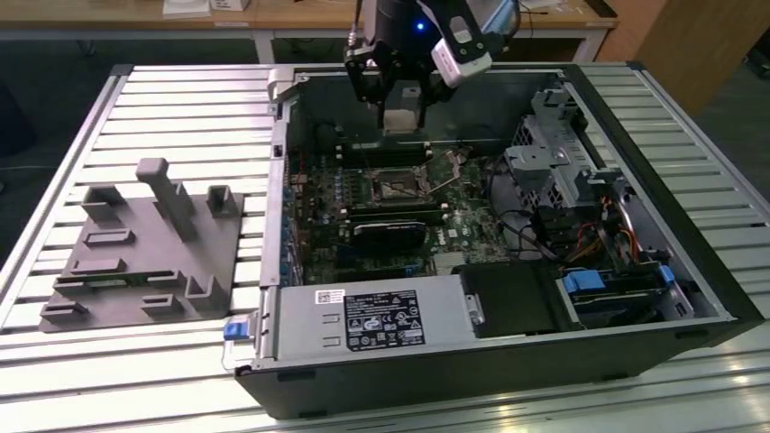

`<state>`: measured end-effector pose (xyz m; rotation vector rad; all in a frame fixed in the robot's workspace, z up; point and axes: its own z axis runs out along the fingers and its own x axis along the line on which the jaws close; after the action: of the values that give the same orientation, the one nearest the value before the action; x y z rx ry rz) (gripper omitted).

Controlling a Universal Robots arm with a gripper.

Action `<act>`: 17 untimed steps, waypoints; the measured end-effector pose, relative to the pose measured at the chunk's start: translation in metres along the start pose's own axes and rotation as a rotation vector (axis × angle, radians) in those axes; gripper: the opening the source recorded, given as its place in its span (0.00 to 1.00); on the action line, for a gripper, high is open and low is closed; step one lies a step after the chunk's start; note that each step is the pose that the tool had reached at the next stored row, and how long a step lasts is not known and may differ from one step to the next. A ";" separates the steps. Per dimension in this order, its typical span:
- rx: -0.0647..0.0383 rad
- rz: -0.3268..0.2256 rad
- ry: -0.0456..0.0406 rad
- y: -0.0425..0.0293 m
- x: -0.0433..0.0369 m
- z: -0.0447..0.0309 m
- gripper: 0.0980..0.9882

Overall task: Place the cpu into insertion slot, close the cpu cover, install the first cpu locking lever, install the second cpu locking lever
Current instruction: 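Place the cpu into insertion slot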

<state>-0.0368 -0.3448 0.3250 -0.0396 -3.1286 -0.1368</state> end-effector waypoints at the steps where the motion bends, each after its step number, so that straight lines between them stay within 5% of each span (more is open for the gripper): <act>1: 0.000 0.000 -0.0001 0.0000 -0.0001 0.0018 0.49; 17: 0.006 0.000 -0.0002 0.0036 -0.0057 0.0295 0.49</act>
<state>-0.0313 -0.3388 0.2958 -0.0395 -3.1291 -0.1267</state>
